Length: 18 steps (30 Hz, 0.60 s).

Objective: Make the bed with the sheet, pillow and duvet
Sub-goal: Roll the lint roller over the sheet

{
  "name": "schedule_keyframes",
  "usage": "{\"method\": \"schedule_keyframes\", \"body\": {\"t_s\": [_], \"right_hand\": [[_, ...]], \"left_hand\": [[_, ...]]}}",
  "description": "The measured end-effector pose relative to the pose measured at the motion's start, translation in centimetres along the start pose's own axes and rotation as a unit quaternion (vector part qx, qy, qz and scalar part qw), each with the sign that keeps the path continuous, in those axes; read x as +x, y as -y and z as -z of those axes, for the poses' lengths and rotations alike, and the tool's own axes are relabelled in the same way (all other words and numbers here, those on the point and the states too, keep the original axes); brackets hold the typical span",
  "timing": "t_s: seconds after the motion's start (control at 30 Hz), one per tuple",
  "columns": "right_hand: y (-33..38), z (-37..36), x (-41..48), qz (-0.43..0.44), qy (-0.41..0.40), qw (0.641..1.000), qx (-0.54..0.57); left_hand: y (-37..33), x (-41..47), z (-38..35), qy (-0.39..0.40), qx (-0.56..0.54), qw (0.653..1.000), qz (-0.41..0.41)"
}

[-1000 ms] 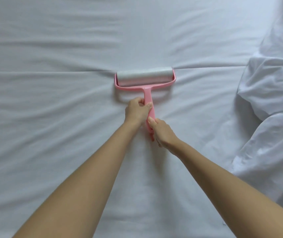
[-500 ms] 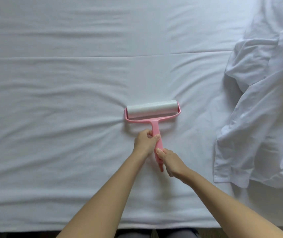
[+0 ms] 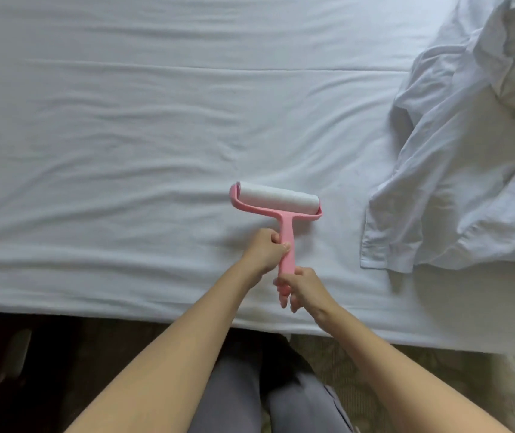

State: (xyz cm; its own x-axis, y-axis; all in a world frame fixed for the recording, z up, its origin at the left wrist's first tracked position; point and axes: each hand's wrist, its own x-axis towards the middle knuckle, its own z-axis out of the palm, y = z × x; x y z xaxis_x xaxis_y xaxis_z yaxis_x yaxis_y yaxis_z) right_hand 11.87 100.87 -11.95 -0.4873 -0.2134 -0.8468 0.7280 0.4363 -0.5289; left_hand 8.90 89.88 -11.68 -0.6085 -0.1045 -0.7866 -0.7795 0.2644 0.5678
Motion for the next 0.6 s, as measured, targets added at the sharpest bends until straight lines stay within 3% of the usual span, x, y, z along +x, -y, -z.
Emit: {"method": "schedule_keyframes", "body": {"t_s": [0.17, 0.3, 0.6], "right_hand": [[0.5, -1.2, -1.7, 0.056, 0.007, 0.998, 0.005], [1.9, -3.5, -1.5, 0.082, 0.068, 0.994, 0.002], [4.4, -12.5, 1.0, 0.069, 0.09, 0.993, 0.009]], "left_hand": [[0.4, -3.0, 1.0, -0.039, -0.018, 0.998, -0.041], [1.8, -3.7, 4.3, -0.067, -0.056, 0.995, -0.037], [7.0, -2.2, 13.1, -0.04, -0.124, 0.991, -0.015]]}}
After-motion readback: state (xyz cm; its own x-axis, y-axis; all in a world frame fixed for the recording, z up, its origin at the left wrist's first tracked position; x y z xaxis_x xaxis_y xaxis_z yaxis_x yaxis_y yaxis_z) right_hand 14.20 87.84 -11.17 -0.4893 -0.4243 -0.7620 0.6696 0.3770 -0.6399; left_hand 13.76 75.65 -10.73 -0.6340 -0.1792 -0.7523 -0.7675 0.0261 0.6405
